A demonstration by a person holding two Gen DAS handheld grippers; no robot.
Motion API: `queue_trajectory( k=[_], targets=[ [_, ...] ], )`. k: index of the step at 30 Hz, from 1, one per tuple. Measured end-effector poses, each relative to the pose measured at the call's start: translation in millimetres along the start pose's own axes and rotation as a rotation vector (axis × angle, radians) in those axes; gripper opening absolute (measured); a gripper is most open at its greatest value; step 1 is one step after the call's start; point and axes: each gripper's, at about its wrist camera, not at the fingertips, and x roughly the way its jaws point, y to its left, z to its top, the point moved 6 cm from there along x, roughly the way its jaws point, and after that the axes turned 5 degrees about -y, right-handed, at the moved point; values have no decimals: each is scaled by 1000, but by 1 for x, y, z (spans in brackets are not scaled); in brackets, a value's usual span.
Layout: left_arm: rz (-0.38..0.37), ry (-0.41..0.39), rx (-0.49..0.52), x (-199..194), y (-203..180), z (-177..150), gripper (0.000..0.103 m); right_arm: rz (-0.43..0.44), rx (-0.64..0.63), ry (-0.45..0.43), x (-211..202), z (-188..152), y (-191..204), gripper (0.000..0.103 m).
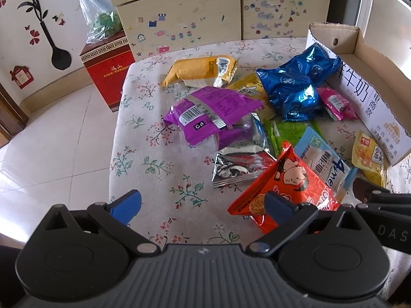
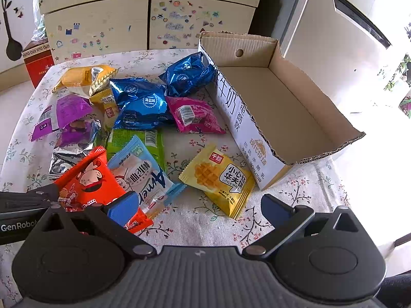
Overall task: Organize snacks
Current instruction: 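Move left tool toward red cartoon bag while right tool approaches light blue bag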
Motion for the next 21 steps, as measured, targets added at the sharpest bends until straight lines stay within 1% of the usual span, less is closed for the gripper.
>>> queue_trajectory(
  k=[11, 16, 21],
  targets=[
    [-21, 14, -8, 3, -4, -4, 98, -21, -25, -19, -1, -1, -1, 103],
    [-43, 20, -33, 4, -6, -9, 98, -2, -11, -19, -2, -3, -4, 103],
    [-47, 19, -22, 3, -11, -14, 98, 12, -20, -23, -3, -9, -6, 103]
  ],
)
